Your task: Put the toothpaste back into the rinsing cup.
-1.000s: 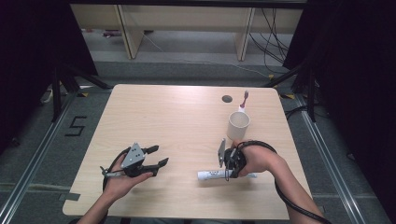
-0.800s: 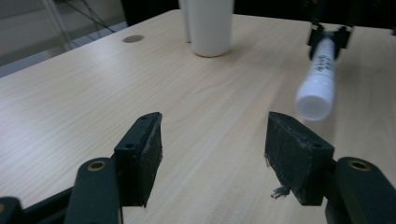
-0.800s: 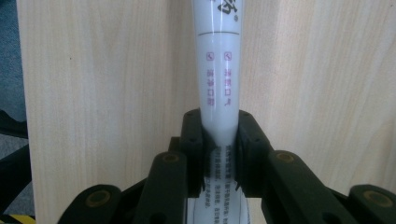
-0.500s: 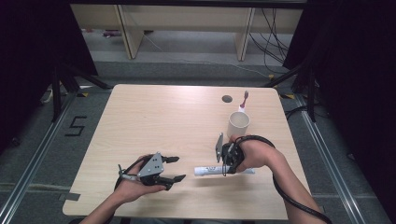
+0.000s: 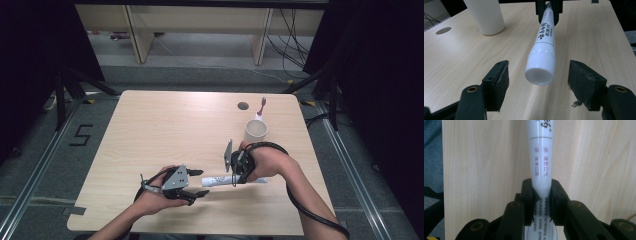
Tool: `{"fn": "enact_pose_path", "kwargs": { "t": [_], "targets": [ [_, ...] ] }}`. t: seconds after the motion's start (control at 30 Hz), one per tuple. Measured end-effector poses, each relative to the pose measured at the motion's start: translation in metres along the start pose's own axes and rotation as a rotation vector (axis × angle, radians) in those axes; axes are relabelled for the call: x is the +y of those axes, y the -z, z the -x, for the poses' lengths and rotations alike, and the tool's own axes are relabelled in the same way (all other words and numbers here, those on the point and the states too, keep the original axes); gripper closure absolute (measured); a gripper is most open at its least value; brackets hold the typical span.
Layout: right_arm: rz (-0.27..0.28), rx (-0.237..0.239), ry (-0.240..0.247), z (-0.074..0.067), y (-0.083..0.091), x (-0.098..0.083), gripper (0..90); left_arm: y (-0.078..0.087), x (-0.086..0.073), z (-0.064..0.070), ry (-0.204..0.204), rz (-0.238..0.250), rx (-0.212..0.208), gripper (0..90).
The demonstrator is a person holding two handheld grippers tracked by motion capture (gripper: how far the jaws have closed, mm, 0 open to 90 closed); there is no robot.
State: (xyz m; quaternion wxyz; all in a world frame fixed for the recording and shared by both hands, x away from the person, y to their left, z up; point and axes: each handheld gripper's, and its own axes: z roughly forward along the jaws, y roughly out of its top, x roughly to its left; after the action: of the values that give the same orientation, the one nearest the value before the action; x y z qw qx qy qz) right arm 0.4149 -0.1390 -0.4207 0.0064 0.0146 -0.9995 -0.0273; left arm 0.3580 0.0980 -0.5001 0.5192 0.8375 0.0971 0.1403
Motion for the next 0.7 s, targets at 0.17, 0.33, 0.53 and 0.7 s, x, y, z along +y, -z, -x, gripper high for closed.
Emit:
{"fn": "enact_pose_path", "kwargs": {
  "t": [0.17, 0.33, 0.53, 0.7],
  "targets": [
    [0.01, 0.001, 0.006, 0.0, 0.001, 0.005, 76.5, -0.005, -0.001, 0.0, 0.025, 0.012, -0.018, 37.0],
    [0.011, 0.005, 0.037, 0.0, 0.001, 0.009, 76.5, -0.008, -0.001, -0.001, 0.013, 0.019, -0.018, 38.9],
    [0.015, 0.004, 0.04, -0.001, 0.003, 0.014, 76.5, -0.011, 0.001, -0.001, 0.02, 0.022, -0.028, 41.6],
    [0.013, 0.002, 0.057, -0.001, 0.004, 0.018, 76.6, -0.015, 0.004, -0.001, 0.008, 0.027, -0.035, 43.6]
  ]
}}
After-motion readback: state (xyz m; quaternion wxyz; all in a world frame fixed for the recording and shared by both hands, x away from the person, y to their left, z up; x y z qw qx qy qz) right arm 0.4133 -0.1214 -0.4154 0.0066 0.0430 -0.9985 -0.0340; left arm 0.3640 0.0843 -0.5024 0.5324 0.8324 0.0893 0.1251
